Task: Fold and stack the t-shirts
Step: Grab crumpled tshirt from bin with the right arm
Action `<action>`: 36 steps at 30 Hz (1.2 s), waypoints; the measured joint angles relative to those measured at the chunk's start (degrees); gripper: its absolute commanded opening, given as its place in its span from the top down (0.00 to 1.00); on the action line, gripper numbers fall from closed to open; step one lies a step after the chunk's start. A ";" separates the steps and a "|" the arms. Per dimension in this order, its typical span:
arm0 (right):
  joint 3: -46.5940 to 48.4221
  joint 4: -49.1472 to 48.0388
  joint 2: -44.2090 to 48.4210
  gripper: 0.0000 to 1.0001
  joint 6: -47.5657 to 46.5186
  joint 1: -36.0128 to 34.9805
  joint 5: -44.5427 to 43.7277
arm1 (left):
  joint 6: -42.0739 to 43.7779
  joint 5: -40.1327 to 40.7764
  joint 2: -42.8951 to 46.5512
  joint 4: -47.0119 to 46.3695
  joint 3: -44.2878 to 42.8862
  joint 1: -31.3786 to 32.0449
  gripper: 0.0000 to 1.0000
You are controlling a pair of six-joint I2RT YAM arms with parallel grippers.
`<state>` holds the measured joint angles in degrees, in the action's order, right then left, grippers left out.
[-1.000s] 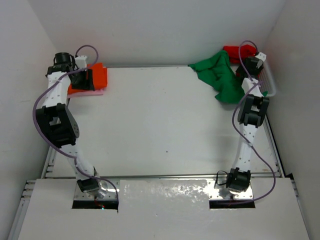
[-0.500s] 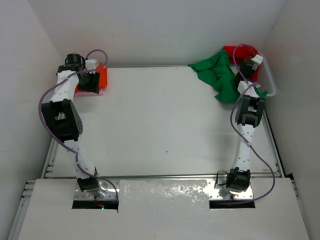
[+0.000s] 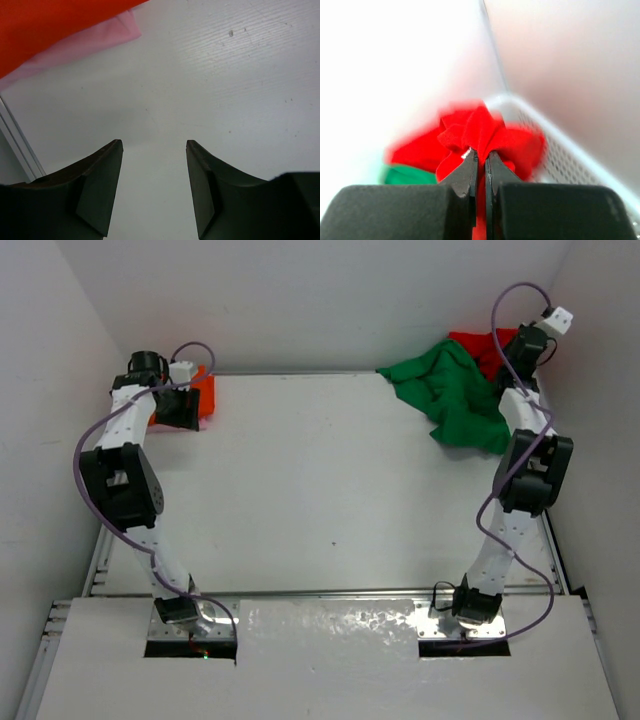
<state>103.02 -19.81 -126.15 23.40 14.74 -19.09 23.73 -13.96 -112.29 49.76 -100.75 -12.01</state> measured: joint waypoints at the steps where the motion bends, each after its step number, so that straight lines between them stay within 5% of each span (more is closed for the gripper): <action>1: -1.73 -1.60 2.45 1.00 0.24 0.00 0.15 | 0.02 -0.42 0.70 -0.26 0.76 0.00 0.48; 14: -6.56 -6.43 9.60 1.00 -0.66 -1.05 1.73 | 1.11 -4.33 5.81 -1.36 4.28 0.00 0.48; 21: 1.73 -2.03 11.98 1.00 -1.92 -1.05 3.85 | 1.64 -5.53 7.58 -2.19 6.40 0.00 0.48; 28: 6.73 -1.84 24.35 1.00 -1.03 -2.32 11.15 | 1.64 -7.56 8.59 -2.95 6.71 0.00 0.48; 36: 16.31 -7.80 34.71 1.00 9.11 -12.98 24.74 | 0.63 -10.69 11.76 -4.37 6.82 -0.02 0.48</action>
<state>119.33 -27.62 -91.44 32.51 1.76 5.65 24.36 -24.64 -100.53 45.39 -93.93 -12.03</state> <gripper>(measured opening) 0.009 0.520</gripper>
